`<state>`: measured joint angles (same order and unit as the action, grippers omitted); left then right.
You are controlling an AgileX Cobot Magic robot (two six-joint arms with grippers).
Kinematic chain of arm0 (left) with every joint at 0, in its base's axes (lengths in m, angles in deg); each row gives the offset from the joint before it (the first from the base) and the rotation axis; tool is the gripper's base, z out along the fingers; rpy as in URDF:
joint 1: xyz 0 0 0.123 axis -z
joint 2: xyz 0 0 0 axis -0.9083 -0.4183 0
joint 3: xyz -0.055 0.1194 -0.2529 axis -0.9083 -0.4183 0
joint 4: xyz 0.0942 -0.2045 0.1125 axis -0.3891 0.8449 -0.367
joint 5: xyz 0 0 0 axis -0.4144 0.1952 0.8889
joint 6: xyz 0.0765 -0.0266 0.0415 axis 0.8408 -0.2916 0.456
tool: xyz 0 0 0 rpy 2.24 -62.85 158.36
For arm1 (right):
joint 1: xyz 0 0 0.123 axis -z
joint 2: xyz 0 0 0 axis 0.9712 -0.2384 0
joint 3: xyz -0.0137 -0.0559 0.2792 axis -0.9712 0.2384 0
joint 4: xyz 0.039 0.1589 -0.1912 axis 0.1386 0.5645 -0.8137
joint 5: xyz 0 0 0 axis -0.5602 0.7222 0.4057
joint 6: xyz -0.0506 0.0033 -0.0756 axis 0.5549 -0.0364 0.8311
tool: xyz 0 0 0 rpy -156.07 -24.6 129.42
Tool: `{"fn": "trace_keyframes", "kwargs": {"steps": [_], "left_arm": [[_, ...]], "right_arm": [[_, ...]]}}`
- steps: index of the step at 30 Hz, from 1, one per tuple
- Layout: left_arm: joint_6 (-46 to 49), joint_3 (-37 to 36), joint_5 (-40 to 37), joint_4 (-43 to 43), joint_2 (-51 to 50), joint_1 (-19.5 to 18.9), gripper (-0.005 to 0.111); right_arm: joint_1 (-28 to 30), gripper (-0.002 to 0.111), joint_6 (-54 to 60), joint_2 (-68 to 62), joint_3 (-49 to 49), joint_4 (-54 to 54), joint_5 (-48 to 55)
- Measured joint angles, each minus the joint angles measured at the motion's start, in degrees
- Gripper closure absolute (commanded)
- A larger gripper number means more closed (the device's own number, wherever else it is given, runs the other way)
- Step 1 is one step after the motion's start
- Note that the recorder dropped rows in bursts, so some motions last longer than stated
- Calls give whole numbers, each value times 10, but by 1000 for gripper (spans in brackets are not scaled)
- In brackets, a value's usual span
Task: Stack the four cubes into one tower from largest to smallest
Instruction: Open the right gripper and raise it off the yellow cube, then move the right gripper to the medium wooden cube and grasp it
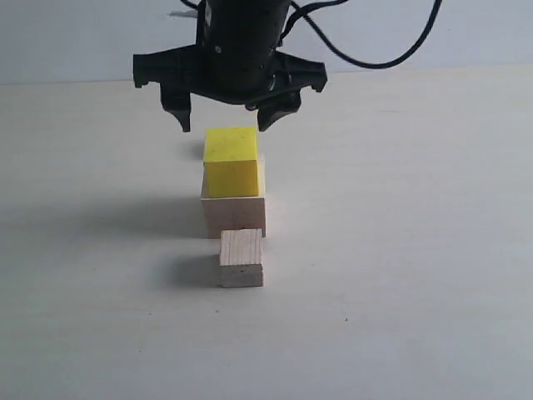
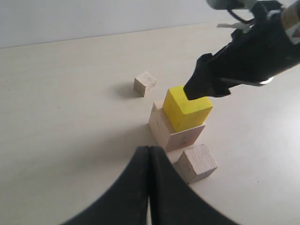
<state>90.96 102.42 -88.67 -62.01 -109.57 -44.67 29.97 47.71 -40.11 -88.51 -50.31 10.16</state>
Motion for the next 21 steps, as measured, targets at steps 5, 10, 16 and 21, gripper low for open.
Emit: {"fn": "trace_keyframes", "kwargs": {"steps": [5,10,16,21], "left_arm": [[0,0,0,0,0,0,107],[0,0,2,0,0,0,107],[1,0,2,0,0,0,107],[1,0,2,0,0,0,107]], "right_arm": [[0,50,64,34,0,10,67],[0,90,113,33,0,61,79],[-18,108,152,40,8,96,80],[-76,108,117,85,74,34,33]]}}
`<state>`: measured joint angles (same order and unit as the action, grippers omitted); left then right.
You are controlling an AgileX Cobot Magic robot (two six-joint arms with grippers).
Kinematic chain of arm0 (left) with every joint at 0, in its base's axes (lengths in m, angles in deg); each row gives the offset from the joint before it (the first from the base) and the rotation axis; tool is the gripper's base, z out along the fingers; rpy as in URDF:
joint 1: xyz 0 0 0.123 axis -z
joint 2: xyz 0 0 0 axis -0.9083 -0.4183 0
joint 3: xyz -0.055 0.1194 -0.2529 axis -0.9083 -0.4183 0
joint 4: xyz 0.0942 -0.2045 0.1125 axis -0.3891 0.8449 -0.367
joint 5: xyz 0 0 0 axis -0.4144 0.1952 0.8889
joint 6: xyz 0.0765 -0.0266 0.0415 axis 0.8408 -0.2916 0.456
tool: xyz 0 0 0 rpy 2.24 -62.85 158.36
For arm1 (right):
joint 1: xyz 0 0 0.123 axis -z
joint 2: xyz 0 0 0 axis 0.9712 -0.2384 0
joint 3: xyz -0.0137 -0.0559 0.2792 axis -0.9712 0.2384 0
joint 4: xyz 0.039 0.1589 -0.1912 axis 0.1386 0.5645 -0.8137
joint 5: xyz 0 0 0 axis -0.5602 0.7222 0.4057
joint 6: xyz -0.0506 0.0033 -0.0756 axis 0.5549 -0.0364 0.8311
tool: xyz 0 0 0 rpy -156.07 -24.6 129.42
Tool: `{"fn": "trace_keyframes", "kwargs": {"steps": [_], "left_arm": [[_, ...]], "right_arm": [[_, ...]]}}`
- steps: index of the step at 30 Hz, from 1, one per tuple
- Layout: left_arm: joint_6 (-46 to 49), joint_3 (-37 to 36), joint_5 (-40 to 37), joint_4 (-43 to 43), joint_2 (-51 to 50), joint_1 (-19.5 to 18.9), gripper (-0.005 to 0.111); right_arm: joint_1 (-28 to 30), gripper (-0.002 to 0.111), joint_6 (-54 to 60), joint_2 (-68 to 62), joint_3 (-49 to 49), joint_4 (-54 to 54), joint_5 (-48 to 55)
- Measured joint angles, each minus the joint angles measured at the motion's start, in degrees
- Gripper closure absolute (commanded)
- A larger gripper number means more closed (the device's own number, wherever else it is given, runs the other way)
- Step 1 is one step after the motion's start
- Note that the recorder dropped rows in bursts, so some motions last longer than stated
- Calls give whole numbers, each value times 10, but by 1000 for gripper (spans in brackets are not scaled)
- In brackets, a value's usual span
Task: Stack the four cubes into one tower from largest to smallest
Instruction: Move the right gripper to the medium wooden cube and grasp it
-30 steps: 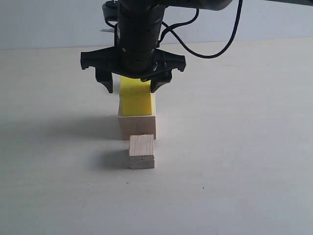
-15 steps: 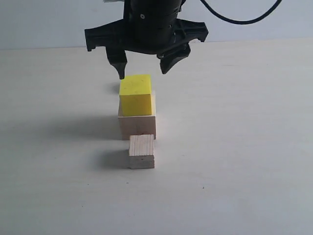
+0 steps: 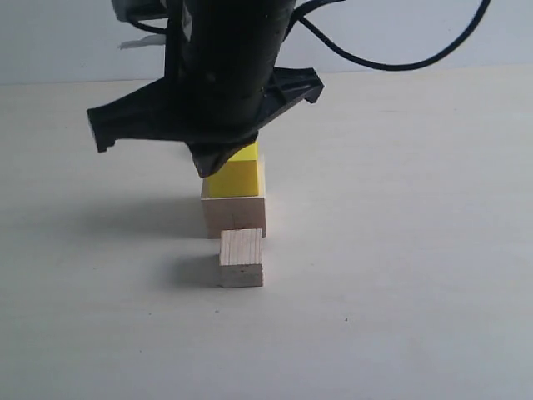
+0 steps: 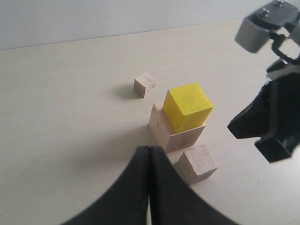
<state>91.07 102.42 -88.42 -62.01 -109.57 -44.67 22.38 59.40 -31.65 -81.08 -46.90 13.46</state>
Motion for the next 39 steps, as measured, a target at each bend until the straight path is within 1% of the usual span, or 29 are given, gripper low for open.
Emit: {"fn": "trace_keyframes", "kwargs": {"steps": [4,7,14,17,21,27,30,31,33,34,37,39], "left_arm": [[0,0,0,0,0,0,107],[1,0,-1,0,0,0,107],[4,0,-1,0,0,0,107],[4,-2,-1,0,0,0,107],[4,-8,-1,0,0,0,107],[4,-8,-1,1,0,0,107],[5,-8,-1,5,0,0,107],[8,-8,-1,9,0,0,107],[11,-8,-1,18,0,0,107],[12,-8,-1,21,0,0,107],[13,-8,-2,24,0,0,107],[13,-8,-2,27,0,0,107]], "right_arm": [[-47,108,-20,51,77,-32,-39],[-78,108,-40,98,140,-33,-54],[-144,108,-165,200,289,-33,-130],[-157,108,-228,220,353,-46,-178],[-160,108,-324,213,419,-101,-244],[-160,107,-408,165,445,-208,-323],[-160,97,-480,140,445,-269,-350],[-160,92,-497,132,445,-289,-356],[-160,82,-535,113,445,-323,-362],[-160,74,-548,105,445,-336,-364],[-161,54,-594,90,445,-376,-368],[-160,44,-621,85,445,-395,-369]]}}
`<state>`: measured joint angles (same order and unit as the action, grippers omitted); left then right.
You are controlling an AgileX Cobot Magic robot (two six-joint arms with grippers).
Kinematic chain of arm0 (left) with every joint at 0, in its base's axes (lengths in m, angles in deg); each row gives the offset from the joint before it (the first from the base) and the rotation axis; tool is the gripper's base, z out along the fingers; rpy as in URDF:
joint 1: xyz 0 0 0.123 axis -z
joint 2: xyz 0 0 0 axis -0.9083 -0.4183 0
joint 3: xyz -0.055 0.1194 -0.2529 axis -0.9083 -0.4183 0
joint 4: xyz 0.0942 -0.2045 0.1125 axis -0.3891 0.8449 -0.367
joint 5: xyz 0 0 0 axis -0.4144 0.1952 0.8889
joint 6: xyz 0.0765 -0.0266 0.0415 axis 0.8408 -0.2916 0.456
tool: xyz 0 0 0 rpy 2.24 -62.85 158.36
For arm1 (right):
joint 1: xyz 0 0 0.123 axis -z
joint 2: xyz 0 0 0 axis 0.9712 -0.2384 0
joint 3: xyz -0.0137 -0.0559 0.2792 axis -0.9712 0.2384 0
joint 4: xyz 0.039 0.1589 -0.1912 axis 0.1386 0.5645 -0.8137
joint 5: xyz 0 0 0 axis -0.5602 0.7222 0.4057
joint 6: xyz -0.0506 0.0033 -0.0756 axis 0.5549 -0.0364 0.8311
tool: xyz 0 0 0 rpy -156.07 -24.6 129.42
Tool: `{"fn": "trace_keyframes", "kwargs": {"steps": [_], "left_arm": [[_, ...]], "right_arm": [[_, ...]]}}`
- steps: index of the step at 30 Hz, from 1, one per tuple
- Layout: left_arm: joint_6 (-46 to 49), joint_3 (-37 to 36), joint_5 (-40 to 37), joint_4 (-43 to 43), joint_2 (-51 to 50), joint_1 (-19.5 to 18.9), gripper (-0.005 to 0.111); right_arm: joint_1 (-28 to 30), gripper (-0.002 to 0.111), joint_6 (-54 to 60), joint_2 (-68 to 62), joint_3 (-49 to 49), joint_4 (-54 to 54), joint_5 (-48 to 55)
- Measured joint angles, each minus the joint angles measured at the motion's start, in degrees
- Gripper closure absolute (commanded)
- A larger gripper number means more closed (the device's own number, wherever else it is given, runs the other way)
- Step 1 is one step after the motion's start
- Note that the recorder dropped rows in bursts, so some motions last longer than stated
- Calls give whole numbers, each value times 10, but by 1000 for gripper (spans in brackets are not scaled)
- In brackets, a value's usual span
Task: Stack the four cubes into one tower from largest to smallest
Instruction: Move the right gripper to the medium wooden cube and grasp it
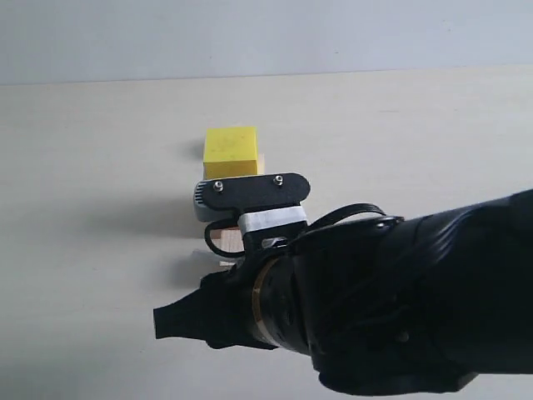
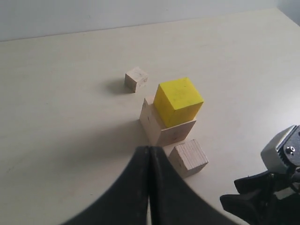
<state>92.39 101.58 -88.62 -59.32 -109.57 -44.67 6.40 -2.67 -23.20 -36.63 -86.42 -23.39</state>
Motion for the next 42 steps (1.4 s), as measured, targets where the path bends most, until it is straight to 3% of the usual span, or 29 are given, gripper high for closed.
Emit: {"fn": "trace_keyframes", "kwargs": {"steps": [12,23,42], "left_arm": [[10,0,-1,8,0,37,107],[15,0,-2,14,5,37,107],[16,0,-6,14,11,80,107]], "right_arm": [[78,41,-43,-3,-35,-10,-23],[80,41,-34,-62,-83,-1,-10],[80,41,-15,-140,-135,2,19]]}}
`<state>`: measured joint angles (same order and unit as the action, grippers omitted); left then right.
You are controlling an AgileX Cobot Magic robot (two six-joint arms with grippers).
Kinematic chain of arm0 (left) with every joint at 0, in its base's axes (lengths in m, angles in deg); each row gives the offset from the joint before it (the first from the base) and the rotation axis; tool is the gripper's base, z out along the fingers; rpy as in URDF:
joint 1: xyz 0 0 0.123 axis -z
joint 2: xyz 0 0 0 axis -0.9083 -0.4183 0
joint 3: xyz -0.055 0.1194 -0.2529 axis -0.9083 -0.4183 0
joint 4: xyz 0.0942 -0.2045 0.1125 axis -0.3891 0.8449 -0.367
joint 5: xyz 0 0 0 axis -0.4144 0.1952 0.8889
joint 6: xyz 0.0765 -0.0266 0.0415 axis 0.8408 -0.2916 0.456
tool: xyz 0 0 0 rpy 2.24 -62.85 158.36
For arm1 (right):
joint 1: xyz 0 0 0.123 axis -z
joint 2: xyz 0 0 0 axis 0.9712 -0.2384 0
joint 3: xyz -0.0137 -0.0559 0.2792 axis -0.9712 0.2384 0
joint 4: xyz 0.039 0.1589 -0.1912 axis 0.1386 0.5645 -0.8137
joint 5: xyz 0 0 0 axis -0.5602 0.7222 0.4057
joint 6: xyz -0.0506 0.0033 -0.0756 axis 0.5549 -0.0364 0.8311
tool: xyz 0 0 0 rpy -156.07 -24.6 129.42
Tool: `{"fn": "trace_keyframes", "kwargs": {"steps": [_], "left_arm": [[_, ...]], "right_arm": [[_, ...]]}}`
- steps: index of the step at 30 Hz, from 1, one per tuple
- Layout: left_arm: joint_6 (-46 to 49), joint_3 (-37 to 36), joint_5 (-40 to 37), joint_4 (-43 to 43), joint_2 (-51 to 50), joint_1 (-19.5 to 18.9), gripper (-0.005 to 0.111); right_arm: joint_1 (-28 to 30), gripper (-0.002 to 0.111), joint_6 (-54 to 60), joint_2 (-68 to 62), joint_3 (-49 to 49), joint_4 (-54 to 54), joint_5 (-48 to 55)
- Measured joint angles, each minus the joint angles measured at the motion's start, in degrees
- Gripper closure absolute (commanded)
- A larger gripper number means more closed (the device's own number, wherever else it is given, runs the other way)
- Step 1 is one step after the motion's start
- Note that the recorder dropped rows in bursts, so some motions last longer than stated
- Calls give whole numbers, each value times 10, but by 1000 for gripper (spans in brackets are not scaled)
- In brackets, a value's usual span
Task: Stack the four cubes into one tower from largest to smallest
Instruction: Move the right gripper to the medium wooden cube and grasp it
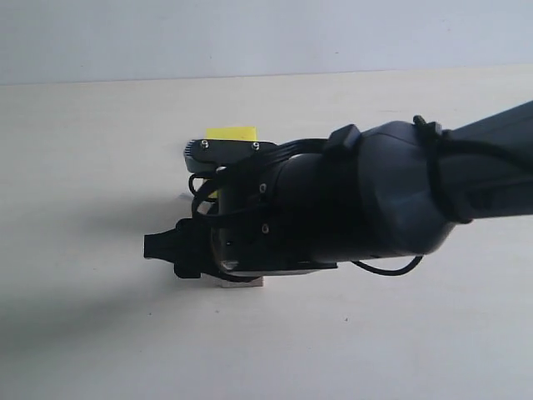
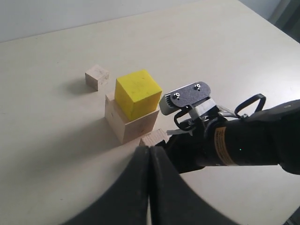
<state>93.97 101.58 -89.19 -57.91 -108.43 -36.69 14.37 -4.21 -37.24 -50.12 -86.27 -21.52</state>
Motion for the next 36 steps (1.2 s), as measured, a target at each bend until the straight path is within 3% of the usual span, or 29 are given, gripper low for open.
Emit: {"fn": "trace_keyframes", "kwargs": {"steps": [36], "left_arm": [[5,0,-5,0,11,11,107]], "right_arm": [[5,39,41,18,-12,32,59]]}}
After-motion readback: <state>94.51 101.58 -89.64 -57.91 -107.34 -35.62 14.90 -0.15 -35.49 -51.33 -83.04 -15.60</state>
